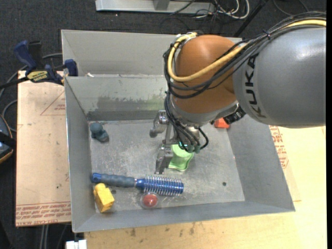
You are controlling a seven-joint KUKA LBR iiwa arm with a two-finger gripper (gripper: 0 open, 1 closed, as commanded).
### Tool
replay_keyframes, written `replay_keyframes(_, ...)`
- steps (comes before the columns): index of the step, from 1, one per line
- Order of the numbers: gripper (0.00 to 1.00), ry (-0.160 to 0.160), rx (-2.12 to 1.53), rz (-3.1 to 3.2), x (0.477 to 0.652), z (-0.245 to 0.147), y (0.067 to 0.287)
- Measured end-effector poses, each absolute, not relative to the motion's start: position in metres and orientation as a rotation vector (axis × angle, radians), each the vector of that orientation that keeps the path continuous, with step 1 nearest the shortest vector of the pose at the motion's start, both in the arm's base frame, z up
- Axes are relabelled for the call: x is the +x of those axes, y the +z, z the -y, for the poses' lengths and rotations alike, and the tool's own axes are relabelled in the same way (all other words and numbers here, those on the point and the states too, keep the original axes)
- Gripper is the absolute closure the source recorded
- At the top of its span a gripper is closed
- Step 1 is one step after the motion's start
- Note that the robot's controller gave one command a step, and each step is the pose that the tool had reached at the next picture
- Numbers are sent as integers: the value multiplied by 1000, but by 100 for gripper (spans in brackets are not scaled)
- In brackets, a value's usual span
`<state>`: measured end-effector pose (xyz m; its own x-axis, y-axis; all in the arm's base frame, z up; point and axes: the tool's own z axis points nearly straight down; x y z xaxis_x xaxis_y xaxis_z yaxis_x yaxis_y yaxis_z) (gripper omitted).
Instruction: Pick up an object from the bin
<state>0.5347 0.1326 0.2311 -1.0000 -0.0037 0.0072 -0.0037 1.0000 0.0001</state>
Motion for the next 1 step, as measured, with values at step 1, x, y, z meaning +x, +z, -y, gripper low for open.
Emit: replay_keyframes(1, 0, -1, 495, 3097, 503, -123, 81)
